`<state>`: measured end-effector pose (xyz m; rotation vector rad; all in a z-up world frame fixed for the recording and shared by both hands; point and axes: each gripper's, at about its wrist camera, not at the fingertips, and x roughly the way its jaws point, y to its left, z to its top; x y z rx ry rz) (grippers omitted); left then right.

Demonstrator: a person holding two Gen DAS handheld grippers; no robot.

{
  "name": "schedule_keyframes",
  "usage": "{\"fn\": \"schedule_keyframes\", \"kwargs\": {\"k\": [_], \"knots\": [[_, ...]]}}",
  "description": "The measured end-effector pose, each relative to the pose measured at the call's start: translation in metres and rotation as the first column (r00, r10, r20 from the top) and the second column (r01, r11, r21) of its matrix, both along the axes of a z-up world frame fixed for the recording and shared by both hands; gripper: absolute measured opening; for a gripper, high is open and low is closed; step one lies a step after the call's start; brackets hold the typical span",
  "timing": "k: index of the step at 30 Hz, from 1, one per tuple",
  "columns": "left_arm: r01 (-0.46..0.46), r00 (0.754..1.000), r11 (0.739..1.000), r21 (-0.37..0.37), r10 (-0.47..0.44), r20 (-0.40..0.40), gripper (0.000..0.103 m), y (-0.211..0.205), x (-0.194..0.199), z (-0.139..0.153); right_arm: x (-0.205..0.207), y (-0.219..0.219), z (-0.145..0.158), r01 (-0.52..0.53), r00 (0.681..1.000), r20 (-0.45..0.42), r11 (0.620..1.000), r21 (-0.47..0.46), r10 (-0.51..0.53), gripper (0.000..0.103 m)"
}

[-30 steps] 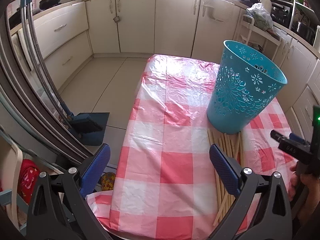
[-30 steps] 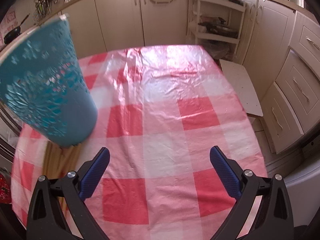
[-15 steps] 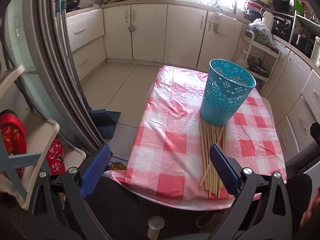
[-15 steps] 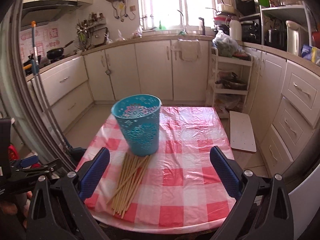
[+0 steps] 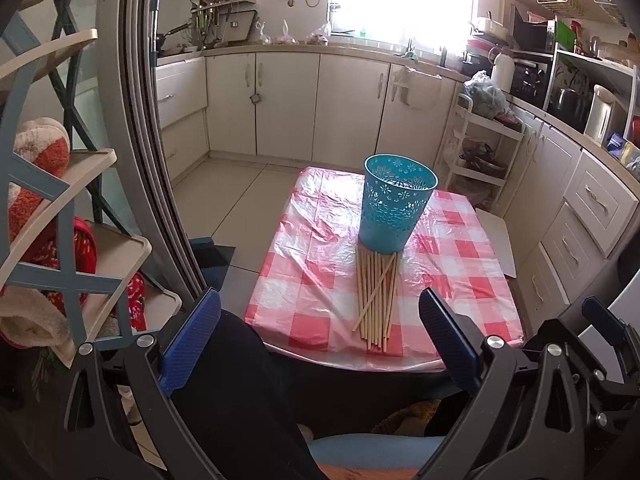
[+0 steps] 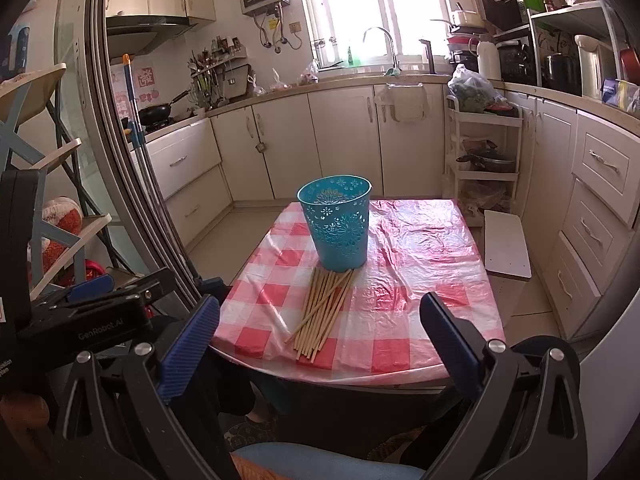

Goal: Organize utensils

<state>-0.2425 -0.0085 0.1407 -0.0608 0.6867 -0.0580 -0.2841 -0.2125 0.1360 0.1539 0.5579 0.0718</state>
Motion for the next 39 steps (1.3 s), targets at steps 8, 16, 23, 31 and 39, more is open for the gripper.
{"fn": "schedule_keyframes", "kwargs": {"k": [8,16,23,31,39], "knots": [[-0.044,0.996,0.998,0.036,0.041,0.074,0.095,0.002,-0.021,0.015,-0.020,0.012,0.012,0.020,0.997,0.080,0.997,-0.069,-0.014,0.096],[-0.037,0.996,0.998,0.049,0.032,0.087,0.095,-0.003,-0.030,0.020,-0.027,0.008,0.016,0.010,0.995,0.103,0.998,-0.055,-0.004,0.096],[-0.035,0.995,0.998,0.055,0.029,0.099,0.095,-0.005,-0.034,0.022,-0.032,0.008,0.017,0.014,0.993,0.117,0.998,-0.054,-0.008,0.096],[-0.041,0.994,0.998,0.050,0.036,0.101,0.095,-0.005,-0.037,0.023,-0.034,0.011,0.019,0.012,0.992,0.125,0.998,-0.062,-0.004,0.096],[-0.047,0.993,0.998,0.047,0.041,0.107,0.095,-0.002,-0.040,0.024,-0.035,0.010,0.020,0.011,0.992,0.125,0.998,-0.061,-0.003,0.096]]}}
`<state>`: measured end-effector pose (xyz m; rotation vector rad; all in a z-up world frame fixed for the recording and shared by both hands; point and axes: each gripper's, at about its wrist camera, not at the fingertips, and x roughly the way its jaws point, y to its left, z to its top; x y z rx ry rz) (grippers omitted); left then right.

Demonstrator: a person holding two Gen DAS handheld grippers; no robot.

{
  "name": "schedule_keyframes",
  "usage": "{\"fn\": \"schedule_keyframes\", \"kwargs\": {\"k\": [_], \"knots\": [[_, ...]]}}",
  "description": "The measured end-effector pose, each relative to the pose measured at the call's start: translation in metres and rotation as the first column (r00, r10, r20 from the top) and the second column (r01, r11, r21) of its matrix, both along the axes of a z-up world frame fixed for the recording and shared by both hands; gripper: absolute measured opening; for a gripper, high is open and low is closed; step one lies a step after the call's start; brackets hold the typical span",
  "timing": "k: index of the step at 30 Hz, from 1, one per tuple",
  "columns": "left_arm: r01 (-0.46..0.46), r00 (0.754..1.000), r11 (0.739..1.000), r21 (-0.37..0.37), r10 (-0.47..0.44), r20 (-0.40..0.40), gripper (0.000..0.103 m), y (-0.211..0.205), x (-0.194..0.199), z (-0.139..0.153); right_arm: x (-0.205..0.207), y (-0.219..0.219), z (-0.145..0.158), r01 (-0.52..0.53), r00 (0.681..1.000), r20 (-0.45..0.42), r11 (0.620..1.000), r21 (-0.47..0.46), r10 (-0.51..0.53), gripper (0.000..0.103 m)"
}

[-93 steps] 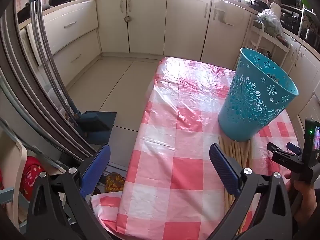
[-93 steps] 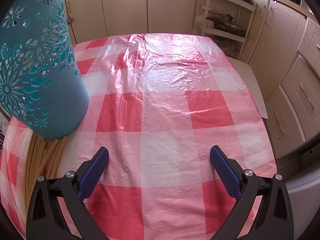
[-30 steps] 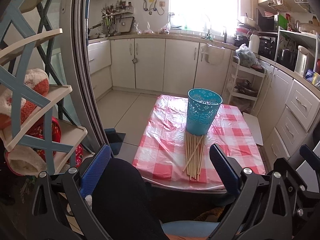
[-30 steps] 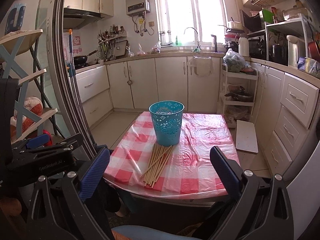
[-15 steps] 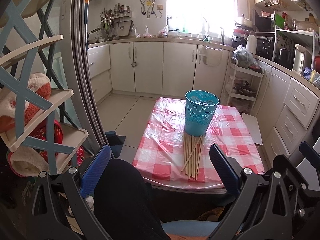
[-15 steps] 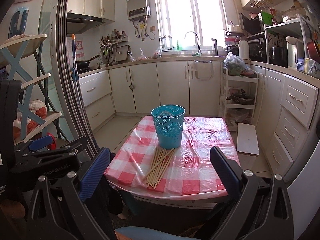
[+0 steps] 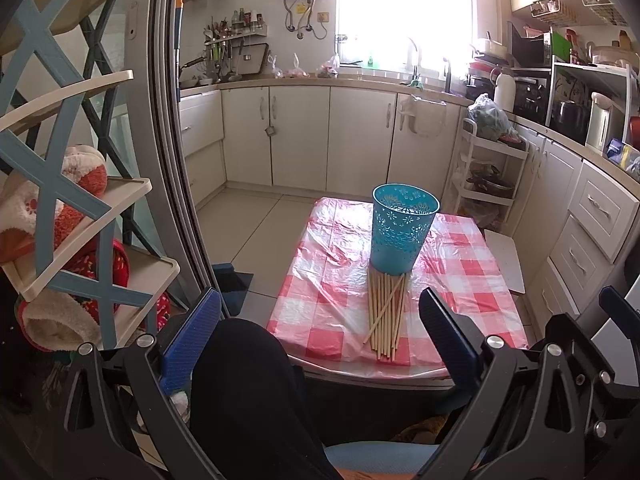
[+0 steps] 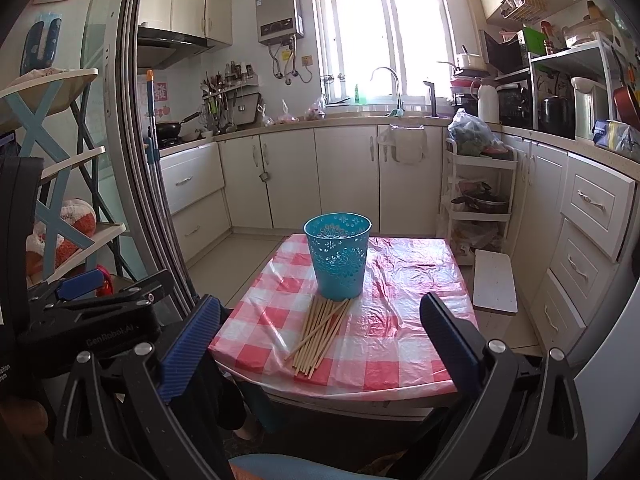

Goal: Organize utensils

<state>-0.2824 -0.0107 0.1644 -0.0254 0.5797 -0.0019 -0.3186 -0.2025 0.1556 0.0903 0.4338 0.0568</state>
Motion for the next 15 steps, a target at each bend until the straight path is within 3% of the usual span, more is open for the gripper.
{"fn": "schedule_keyframes", "kwargs": {"k": [15], "knots": [[-0.001,1.000,1.000,0.002,0.001,-0.002,0.095,0.0001,-0.0012,-0.0012,-0.0030,0.0013,0.0000,-0.001,1.000,0.001,1.000,-0.001,0.001,0.096]]}}
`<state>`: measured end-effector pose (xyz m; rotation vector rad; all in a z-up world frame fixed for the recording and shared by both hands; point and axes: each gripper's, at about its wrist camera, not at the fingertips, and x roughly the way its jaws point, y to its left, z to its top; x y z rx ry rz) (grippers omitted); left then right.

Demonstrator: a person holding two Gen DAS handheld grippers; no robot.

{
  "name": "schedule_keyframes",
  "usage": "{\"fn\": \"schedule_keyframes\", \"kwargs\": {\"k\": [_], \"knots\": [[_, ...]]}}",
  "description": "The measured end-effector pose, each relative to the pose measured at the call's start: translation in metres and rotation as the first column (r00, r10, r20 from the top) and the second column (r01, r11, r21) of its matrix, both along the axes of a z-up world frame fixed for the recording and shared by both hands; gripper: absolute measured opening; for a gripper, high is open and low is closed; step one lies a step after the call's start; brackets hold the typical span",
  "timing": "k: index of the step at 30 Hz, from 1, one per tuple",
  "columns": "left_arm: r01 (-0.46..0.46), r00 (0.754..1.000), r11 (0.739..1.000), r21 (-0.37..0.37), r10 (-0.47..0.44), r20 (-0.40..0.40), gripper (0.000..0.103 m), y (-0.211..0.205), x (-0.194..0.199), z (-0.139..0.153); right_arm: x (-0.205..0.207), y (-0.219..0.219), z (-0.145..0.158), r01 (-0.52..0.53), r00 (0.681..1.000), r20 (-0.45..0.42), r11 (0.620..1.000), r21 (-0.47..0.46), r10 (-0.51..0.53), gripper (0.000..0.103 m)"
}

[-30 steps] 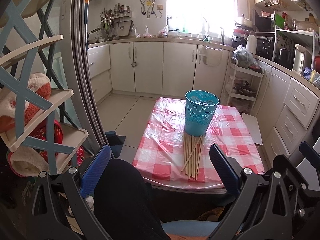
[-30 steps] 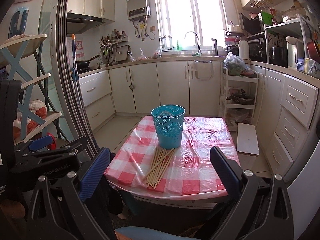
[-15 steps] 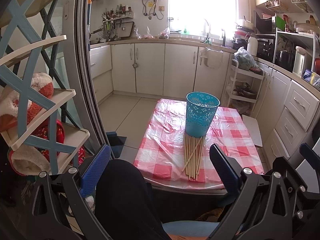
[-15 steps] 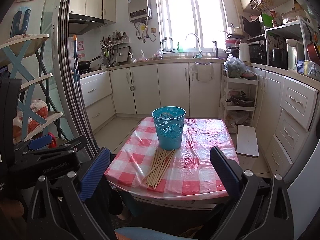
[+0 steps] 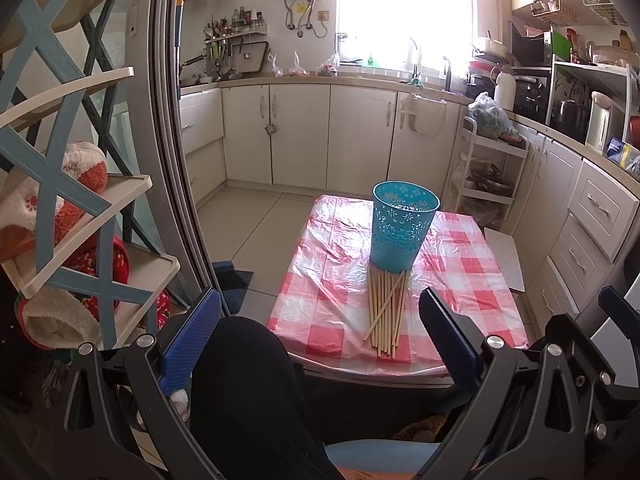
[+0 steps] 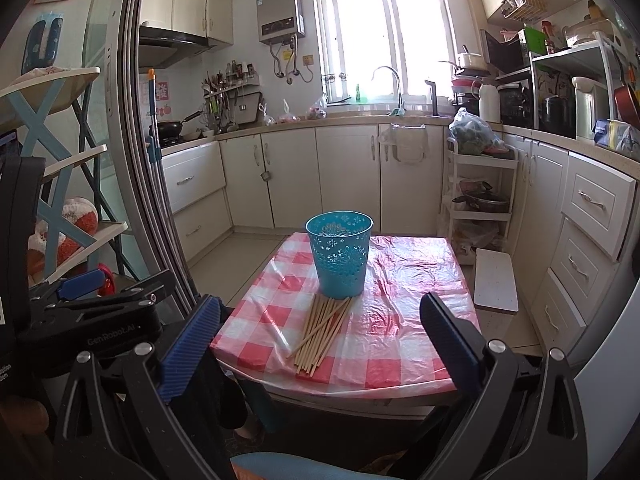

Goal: Organize utensils

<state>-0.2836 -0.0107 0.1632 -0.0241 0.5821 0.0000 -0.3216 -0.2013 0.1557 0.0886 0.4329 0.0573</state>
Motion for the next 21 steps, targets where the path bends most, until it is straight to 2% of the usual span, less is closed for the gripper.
{"fn": "schedule_keyframes", "kwargs": {"k": [10,15,18,19,21], "knots": [[0.024,0.997,1.000,-0.013,-0.025,-0.067,0.095,0.004,0.024,-0.024,0.024,0.001,-0.018,0.008,0.998,-0.063,1.000,-0.018,-0.009,0.096],[0.020,0.991,0.999,-0.039,-0.025,-0.131,0.095,0.013,0.054,-0.049,0.060,-0.014,-0.048,0.048,0.991,-0.125,0.998,-0.037,-0.052,0.096],[0.026,0.986,0.999,-0.038,-0.032,-0.163,0.095,0.014,0.073,-0.063,0.096,-0.027,-0.077,0.065,0.977,-0.203,0.998,-0.011,-0.066,0.096],[0.030,0.984,0.999,-0.034,-0.036,-0.174,0.095,0.013,0.081,-0.068,0.108,-0.030,-0.086,0.069,0.971,-0.230,0.998,0.000,-0.068,0.094],[0.038,0.980,0.999,-0.031,-0.043,-0.195,0.095,0.012,0.097,-0.079,0.136,-0.034,-0.106,0.052,0.958,-0.283,0.998,0.033,-0.041,0.077]]}}
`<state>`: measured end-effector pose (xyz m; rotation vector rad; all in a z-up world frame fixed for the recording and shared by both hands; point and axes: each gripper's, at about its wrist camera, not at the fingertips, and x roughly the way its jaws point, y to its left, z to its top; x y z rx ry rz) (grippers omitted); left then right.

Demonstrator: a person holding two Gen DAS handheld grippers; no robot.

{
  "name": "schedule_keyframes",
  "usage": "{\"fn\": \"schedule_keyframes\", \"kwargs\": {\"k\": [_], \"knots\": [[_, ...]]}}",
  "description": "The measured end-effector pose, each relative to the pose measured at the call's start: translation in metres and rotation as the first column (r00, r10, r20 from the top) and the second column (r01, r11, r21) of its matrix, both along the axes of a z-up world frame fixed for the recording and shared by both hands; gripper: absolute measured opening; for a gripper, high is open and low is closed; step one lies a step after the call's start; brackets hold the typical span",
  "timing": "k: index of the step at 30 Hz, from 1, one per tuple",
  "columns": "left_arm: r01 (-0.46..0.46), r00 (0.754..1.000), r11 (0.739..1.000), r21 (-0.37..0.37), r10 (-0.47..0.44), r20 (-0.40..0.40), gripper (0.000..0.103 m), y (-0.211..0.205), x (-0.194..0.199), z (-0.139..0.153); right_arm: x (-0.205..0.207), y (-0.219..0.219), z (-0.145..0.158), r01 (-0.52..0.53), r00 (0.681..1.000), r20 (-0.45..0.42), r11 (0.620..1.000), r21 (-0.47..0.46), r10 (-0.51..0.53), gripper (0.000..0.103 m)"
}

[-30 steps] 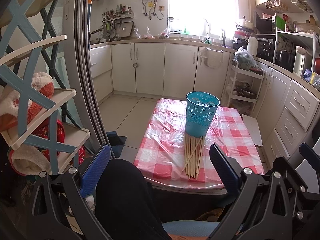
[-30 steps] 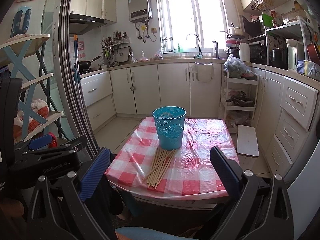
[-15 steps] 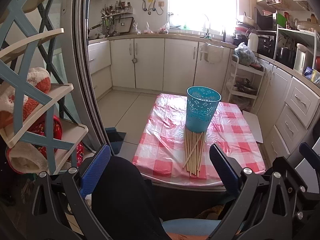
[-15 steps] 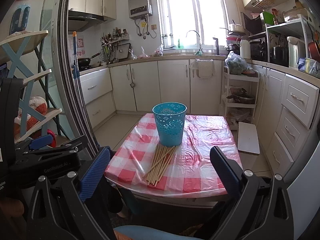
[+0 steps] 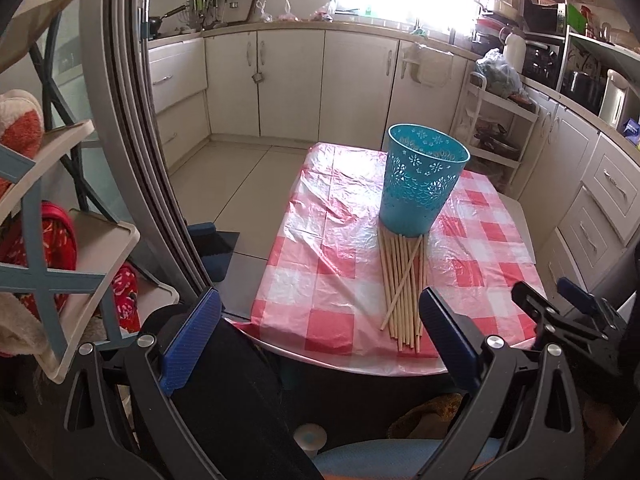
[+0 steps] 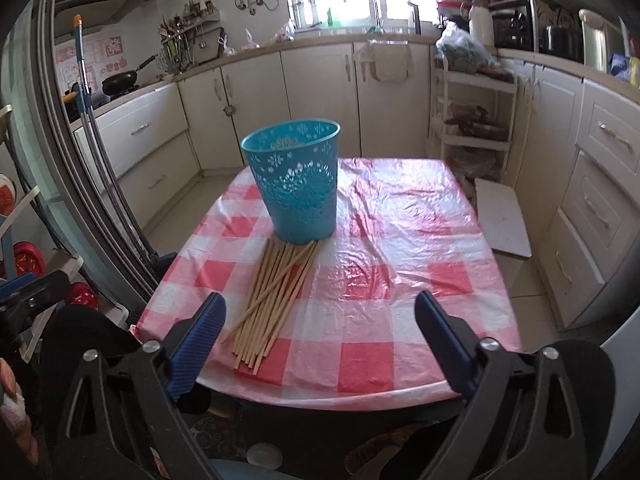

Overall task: Organize utensils
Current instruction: 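Grasp a wooden stick with the right gripper while the left gripper grasps another stick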

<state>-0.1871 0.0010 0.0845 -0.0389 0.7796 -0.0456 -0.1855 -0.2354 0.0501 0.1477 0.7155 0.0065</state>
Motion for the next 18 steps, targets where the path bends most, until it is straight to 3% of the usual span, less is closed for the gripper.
{"fn": "schedule_keyframes", "kwargs": {"k": [2,5,8,18], "knots": [[0.014,0.999,1.000,-0.013,-0.015,-0.030,0.095,-0.001,0.016,-0.010,0.030,0.000,-0.021,-0.017,0.997,-0.069,1.000,0.016,0.018,0.054],[0.024,0.998,0.999,-0.023,-0.025,-0.060,0.095,-0.002,0.039,-0.025,0.073,0.002,-0.053,-0.018,0.988,-0.153,0.999,0.045,0.025,0.037],[0.030,0.996,0.999,-0.015,-0.031,-0.088,0.095,-0.005,0.062,-0.039,0.105,0.005,-0.078,-0.001,0.978,-0.210,0.998,0.067,0.015,0.026],[0.049,0.986,0.999,-0.024,-0.052,-0.156,0.095,-0.018,0.124,-0.069,0.152,0.009,-0.106,-0.017,0.973,-0.230,0.999,0.027,0.023,0.018]]}}
